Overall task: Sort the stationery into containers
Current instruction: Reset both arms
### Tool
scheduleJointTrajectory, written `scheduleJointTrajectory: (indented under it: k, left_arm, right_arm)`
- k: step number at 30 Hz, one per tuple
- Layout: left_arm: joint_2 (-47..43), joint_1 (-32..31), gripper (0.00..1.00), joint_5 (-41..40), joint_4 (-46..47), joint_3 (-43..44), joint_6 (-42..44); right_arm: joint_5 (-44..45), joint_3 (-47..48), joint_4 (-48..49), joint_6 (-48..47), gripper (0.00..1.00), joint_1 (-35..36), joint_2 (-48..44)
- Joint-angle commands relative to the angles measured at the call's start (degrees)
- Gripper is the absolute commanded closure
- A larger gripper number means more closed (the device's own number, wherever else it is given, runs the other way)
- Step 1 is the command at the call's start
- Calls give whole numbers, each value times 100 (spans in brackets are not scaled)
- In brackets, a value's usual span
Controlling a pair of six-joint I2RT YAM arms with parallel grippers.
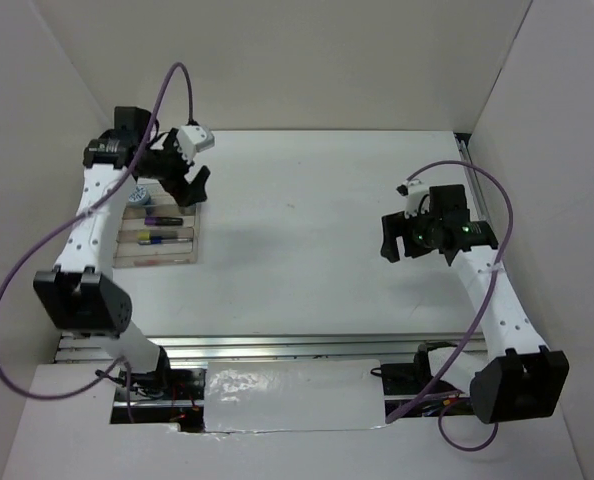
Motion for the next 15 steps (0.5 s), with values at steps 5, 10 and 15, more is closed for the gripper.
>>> scheduleJointTrajectory:
  k: [5, 10, 15]
  left_arm:
    - [-2362, -751, 1, -1027, 2600, -3083, -3382]
    - [-3679, -751, 1, -1582, 3050, -4339, -3779]
    - [-4376, -830, 1, -2196, 3042, -4869, -3638]
  right_arm:
    - [703, 177, 593, 232, 0, -227, -1060]
    - [1116, -394, 849, 338, 0, -316, -1658]
    - [1319, -974, 972, 215, 0, -544, -2088]
